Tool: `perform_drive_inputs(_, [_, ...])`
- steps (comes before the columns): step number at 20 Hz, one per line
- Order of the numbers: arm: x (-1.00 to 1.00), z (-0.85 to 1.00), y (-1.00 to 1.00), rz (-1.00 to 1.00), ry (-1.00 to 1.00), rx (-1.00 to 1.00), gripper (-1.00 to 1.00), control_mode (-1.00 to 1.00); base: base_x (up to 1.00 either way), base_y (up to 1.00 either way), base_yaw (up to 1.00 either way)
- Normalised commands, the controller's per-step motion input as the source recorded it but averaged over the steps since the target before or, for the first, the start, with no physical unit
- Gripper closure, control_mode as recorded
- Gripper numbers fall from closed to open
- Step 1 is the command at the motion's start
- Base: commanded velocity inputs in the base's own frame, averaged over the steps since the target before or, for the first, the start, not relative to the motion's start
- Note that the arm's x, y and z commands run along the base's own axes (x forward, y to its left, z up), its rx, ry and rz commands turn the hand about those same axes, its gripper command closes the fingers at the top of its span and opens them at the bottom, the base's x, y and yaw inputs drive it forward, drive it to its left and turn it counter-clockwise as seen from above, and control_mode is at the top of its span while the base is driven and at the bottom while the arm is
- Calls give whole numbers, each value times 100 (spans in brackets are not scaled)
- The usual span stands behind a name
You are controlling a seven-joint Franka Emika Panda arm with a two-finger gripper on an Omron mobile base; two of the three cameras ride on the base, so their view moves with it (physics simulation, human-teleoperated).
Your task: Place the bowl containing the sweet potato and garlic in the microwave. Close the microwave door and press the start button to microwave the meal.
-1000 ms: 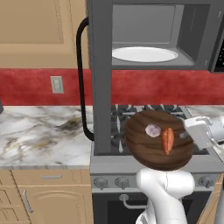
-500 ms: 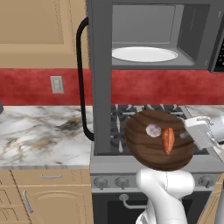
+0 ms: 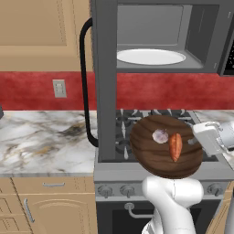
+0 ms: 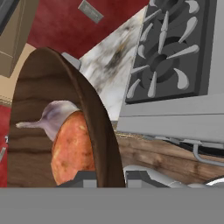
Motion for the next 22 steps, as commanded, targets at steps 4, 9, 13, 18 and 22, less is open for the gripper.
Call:
perform_drive_inputs(4, [0, 0, -3, 5, 0, 0, 100, -100, 0, 0, 0])
perform_drive_inputs(9, [0, 2, -1, 6, -2, 2, 100, -100, 0, 0, 0])
perform_drive_inputs(13, [0, 55, 0, 1, -12, 10, 100, -100, 0, 0, 0])
perform_drive_inputs(18, [1, 65, 0, -7, -2, 5, 100, -100, 0, 0, 0])
perform_drive_inputs(22, [0, 56, 0, -23, 8, 0, 100, -100, 0, 0, 0])
